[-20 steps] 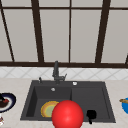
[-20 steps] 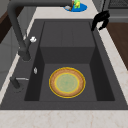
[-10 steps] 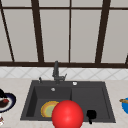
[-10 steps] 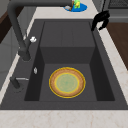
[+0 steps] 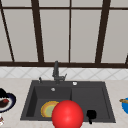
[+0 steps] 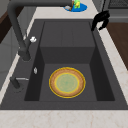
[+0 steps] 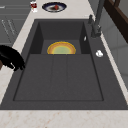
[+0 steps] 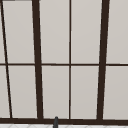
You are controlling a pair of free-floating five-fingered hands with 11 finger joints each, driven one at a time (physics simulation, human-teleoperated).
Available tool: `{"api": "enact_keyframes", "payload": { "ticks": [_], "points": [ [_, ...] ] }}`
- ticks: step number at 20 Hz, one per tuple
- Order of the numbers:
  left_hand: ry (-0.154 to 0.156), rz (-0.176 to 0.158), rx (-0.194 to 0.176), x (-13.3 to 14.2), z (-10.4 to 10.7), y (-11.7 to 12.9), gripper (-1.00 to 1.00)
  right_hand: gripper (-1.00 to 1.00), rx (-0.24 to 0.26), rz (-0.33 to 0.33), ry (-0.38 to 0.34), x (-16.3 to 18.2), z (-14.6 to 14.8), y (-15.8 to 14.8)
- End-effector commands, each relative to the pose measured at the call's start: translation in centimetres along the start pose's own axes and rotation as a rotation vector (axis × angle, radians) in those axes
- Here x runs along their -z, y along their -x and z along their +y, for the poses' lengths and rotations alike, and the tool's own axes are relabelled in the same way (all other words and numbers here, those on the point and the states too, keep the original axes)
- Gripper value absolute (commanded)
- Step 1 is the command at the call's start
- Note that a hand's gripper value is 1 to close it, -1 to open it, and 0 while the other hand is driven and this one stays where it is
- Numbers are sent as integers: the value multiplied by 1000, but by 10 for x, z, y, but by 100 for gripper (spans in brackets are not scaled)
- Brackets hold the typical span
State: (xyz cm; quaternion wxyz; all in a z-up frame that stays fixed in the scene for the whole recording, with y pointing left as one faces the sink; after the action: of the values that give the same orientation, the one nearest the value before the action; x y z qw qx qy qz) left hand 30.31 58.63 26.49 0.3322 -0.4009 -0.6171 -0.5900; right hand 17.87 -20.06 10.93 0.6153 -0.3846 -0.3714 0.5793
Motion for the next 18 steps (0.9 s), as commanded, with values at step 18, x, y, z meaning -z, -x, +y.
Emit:
{"api": "enact_keyframes", "payload": {
  "ticks": [18],
  "points": [
    [-68,-4,9,-17,6,60,-100,0,0,0,0,0,0,0]
  ]
}}
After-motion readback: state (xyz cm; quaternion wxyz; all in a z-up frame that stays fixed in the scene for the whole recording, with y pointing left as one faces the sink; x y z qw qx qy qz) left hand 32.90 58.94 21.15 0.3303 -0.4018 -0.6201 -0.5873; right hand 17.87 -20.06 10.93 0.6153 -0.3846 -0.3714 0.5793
